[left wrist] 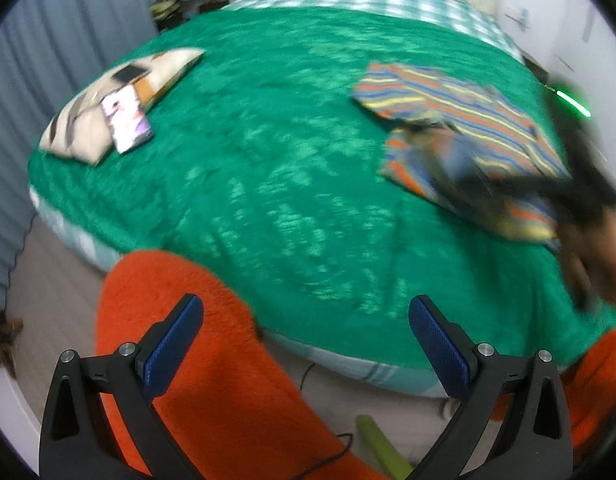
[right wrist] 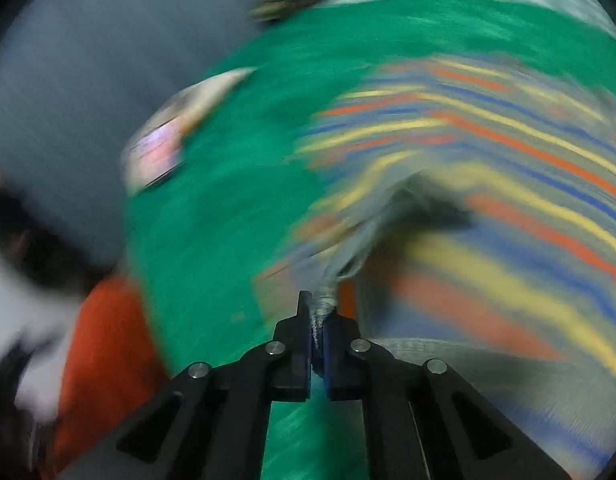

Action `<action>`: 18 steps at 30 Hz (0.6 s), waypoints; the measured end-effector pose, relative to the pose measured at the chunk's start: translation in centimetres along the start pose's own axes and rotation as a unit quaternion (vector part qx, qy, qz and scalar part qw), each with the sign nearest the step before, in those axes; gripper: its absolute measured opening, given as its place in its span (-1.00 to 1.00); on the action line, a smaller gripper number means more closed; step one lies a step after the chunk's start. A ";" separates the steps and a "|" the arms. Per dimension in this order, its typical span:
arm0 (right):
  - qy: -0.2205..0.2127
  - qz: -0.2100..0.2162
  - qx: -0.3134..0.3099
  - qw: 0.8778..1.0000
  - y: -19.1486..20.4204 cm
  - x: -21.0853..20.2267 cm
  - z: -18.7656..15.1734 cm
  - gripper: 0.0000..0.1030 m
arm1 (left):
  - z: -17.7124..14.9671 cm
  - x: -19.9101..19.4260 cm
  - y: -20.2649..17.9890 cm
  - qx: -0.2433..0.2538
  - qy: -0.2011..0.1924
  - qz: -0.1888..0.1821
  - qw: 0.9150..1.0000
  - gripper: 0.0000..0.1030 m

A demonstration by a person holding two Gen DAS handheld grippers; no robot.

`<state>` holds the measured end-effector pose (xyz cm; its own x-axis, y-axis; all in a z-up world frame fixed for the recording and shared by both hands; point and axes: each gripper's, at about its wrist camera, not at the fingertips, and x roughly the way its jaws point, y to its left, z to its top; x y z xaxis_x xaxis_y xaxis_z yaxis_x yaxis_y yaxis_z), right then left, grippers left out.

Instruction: Fold small clothes

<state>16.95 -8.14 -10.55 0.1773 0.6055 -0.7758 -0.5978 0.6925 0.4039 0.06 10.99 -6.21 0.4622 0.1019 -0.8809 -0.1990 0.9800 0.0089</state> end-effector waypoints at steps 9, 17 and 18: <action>0.081 0.051 -0.104 0.990 11.0 -1.5 -15.6 0.38 | 2.2 7.0 -0.5 -0.027 0.065 -0.098 0.993 0.99; -0.050 -0.172 0.135 0.975 -8.0 -14.2 -11.1 0.39 | 1.0 12.5 -4.0 0.023 0.113 -0.110 0.987 0.97; -0.041 -0.187 0.146 0.971 -10.0 -14.4 -10.2 0.39 | 0.8 12.9 -4.3 0.028 0.119 -0.106 0.987 0.97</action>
<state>12.43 -27.77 -8.33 0.4089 0.3117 -0.8577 -0.2353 0.9441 0.2309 7.61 8.21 -17.22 0.2720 -0.1434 -0.9516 -0.0686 0.9834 -0.1678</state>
